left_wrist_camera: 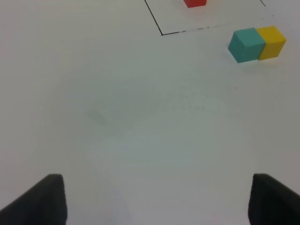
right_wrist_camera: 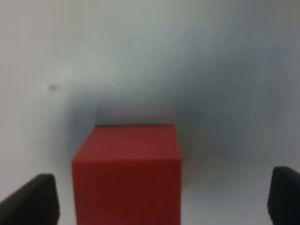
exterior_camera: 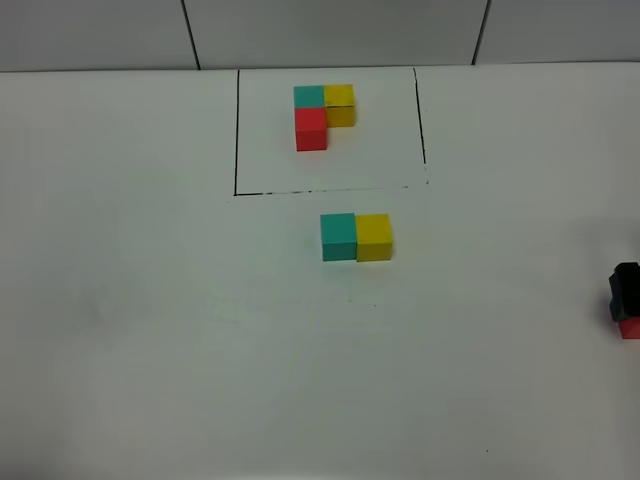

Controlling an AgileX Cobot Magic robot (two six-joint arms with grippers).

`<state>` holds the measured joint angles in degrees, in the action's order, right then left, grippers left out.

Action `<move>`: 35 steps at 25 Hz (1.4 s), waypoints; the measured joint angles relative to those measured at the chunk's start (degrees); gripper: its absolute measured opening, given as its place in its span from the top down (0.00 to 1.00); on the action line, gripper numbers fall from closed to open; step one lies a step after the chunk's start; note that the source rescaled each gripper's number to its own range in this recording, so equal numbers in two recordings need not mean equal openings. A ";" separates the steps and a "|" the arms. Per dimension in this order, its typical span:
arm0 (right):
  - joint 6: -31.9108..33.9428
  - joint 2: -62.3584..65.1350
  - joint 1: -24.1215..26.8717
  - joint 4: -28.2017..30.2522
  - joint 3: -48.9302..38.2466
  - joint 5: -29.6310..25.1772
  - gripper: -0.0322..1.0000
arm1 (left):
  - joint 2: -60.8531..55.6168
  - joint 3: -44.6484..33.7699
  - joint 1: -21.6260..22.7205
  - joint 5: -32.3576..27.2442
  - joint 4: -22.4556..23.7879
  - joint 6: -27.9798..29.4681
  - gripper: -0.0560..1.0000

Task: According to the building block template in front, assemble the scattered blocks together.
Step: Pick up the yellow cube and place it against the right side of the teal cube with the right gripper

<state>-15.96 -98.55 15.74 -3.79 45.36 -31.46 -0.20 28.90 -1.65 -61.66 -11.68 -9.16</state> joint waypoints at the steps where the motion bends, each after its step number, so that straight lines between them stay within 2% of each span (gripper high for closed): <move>1: -0.19 -0.64 0.29 -0.22 0.00 0.12 0.11 | 0.00 0.00 0.00 0.00 0.00 0.00 0.19; 7: -2.16 -3.37 0.54 -1.39 0.00 0.20 0.13 | 0.00 0.00 0.00 0.00 0.00 0.00 0.19; 13: -4.64 -4.06 0.54 -4.46 0.00 0.52 0.27 | 0.00 0.00 0.00 0.00 0.00 0.00 0.19; 14: -4.77 -4.06 0.54 -4.78 0.00 0.52 0.32 | 0.00 0.00 0.00 0.00 0.00 0.00 0.19; 15: -4.84 -4.06 0.54 -4.97 0.00 0.58 0.42 | 0.00 0.00 0.00 0.00 0.00 0.00 0.19; 17: -5.02 -4.06 0.54 -5.22 0.00 0.58 0.70 | 0.00 0.00 0.00 0.00 0.00 0.00 0.19; 18: -5.02 -4.06 0.37 -5.50 0.00 0.52 0.92 | 0.00 0.00 0.00 0.00 0.00 0.00 0.19; 22: -3.27 -4.06 -1.66 -5.58 0.05 -1.15 0.96 | 0.00 0.00 0.00 0.00 0.00 0.00 0.19; 25: 0.91 -3.22 -6.48 -5.49 0.05 -4.41 0.96 | 0.00 0.00 0.00 0.00 0.00 0.00 0.19; 28: 9.31 -0.97 -14.82 -3.77 0.69 -7.31 0.96 | 0.00 0.00 0.00 0.00 0.00 0.00 0.19; 33: 29.09 1.52 -33.74 1.73 5.04 -8.74 0.96 | 0.00 0.00 0.00 0.00 0.00 0.00 0.19; 35: 37.64 0.98 -39.80 4.41 7.35 -9.07 0.96 | 0.00 0.00 0.00 0.00 0.00 0.00 0.19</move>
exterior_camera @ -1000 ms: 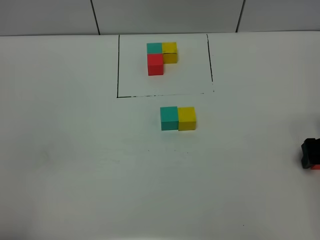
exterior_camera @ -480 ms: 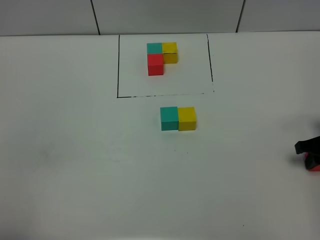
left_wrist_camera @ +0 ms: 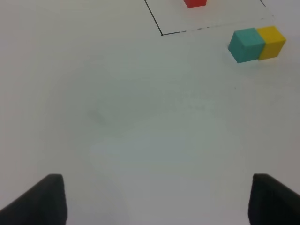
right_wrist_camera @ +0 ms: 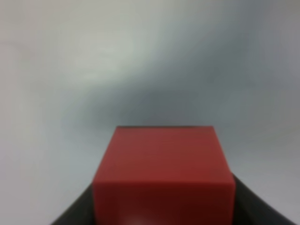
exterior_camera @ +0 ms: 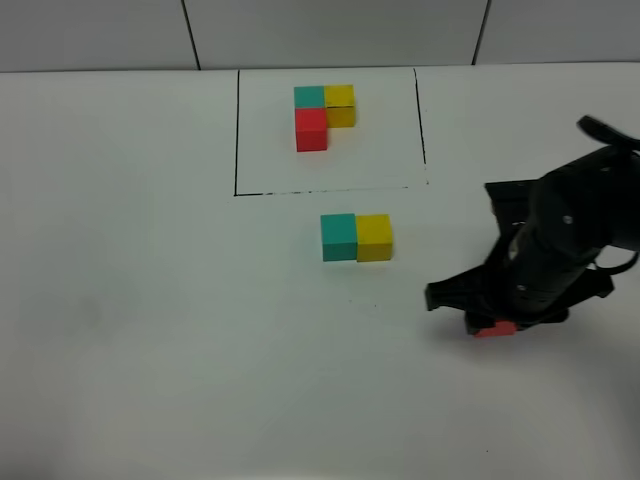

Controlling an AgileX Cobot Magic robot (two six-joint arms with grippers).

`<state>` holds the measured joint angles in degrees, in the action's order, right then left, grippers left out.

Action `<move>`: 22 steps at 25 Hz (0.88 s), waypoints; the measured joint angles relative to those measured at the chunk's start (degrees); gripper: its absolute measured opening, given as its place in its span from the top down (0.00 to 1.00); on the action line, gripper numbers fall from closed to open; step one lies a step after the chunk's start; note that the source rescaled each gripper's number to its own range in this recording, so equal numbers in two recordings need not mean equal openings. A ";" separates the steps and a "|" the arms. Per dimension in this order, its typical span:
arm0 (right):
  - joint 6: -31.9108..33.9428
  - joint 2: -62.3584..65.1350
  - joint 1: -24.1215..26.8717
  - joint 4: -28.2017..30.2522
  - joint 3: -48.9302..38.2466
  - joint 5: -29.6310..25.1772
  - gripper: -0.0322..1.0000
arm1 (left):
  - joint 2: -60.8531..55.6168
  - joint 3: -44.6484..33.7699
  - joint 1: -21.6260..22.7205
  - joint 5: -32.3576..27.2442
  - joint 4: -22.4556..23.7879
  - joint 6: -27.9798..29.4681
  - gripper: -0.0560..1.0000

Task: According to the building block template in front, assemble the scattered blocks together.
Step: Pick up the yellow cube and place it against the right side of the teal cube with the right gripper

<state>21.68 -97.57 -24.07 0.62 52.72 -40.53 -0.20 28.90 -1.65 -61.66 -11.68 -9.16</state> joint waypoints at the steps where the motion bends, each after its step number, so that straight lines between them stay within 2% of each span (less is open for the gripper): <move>1: 4.46 -0.57 -2.69 1.25 1.48 -0.20 0.96 | 0.00 0.00 0.00 0.00 0.00 0.00 0.19; 4: 14.54 -4.08 -8.29 4.05 5.87 -1.44 0.96 | 0.00 0.00 0.00 0.00 0.00 0.00 0.19; 7: 18.60 -9.27 -11.57 5.37 10.66 -3.47 0.96 | 0.00 0.00 0.00 0.00 0.00 0.00 0.19; 16: 19.64 -21.99 -16.01 5.00 28.72 -8.36 0.96 | 0.00 0.00 0.00 0.00 0.00 0.00 0.19; 22: 18.23 -26.30 -16.20 3.67 34.56 -9.17 0.96 | 0.00 0.00 0.00 0.00 0.00 0.00 0.19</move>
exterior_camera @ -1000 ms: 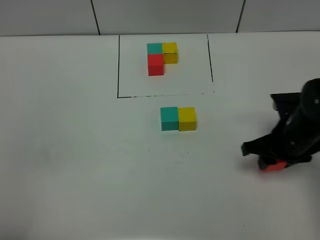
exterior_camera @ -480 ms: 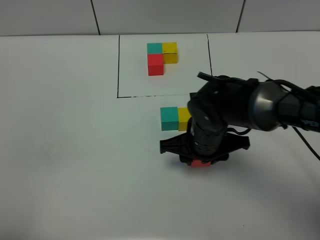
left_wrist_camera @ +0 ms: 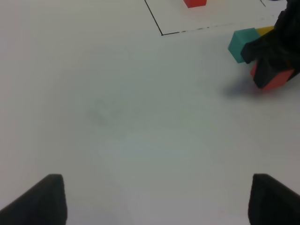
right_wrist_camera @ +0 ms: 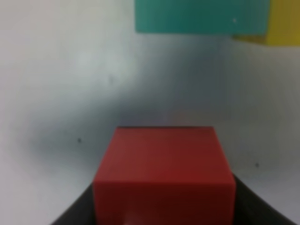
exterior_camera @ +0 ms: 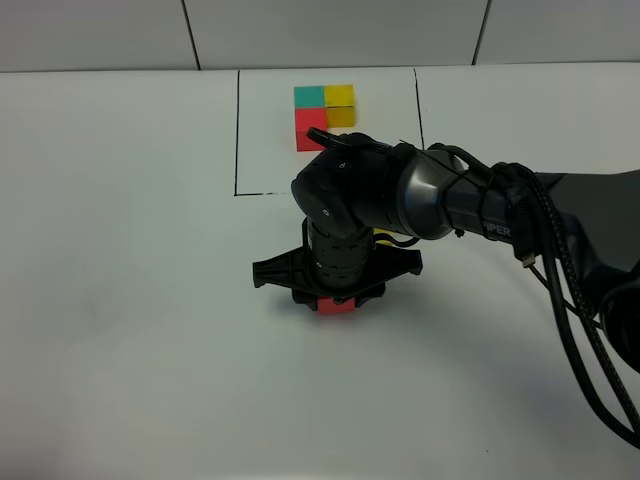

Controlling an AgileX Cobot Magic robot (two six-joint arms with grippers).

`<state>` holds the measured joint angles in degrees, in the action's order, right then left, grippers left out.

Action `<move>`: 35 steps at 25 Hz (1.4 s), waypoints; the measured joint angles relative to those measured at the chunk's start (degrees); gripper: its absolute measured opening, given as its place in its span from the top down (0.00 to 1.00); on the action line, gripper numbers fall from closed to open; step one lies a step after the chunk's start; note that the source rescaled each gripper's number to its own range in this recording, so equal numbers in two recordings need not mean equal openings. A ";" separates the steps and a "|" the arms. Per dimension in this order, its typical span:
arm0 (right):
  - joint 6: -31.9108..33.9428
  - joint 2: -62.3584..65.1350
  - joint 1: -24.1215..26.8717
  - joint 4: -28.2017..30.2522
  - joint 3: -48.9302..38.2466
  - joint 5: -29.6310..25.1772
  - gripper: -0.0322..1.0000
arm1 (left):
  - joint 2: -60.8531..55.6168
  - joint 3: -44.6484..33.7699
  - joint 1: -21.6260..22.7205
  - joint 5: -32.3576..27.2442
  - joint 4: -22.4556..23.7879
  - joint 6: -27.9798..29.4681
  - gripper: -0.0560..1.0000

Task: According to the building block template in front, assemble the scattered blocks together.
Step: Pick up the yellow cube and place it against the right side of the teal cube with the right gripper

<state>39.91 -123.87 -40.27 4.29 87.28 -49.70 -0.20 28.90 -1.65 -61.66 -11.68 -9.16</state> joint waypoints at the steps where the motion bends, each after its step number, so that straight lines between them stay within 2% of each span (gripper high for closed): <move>1: -0.27 -0.59 0.00 0.00 0.55 0.00 0.96 | 0.00 0.00 0.00 0.00 0.00 0.00 0.19; 35: 0.74 -4.26 2.13 1.40 2.15 0.93 0.96 | 0.00 0.00 0.00 0.00 0.00 0.00 0.19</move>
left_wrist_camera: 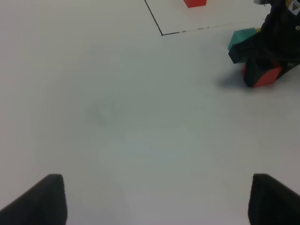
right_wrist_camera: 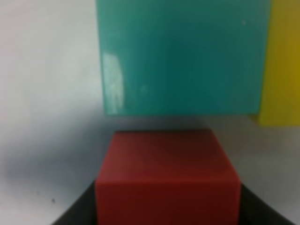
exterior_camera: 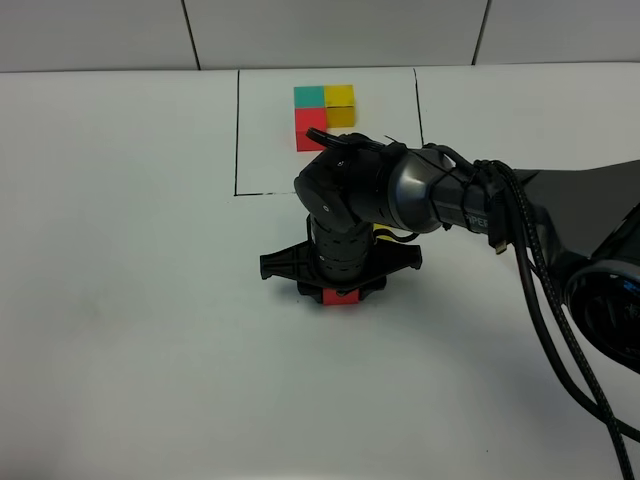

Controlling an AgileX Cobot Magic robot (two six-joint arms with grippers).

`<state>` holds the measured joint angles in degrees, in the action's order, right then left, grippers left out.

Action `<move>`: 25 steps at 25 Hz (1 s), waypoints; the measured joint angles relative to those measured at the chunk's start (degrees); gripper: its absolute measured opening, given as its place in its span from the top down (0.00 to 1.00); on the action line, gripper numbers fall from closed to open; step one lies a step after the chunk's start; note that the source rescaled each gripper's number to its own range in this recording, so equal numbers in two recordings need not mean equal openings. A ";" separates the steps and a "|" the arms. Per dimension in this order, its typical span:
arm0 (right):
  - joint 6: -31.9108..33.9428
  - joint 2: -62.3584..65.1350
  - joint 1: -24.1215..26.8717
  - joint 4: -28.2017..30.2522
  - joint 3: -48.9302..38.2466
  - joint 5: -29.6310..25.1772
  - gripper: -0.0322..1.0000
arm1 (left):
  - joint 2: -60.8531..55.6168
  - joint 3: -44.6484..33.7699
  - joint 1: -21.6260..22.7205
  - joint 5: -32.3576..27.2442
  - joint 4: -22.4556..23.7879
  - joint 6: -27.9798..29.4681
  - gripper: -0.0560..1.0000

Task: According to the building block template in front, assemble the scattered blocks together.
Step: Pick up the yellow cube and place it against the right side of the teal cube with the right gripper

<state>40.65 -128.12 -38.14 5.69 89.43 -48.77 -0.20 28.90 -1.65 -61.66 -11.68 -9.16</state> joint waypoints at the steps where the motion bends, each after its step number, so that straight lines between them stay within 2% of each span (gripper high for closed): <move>1: 0.28 0.01 0.00 0.00 0.00 0.00 0.96 | 0.00 0.00 0.00 0.00 0.00 0.00 0.19; 25: 0.95 -0.28 0.18 2.62 0.00 1.91 0.96 | 0.00 0.00 0.00 0.00 0.00 0.00 0.19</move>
<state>41.59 -128.40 -37.96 8.31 89.43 -46.86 -0.20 28.90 -1.65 -61.66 -11.68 -9.16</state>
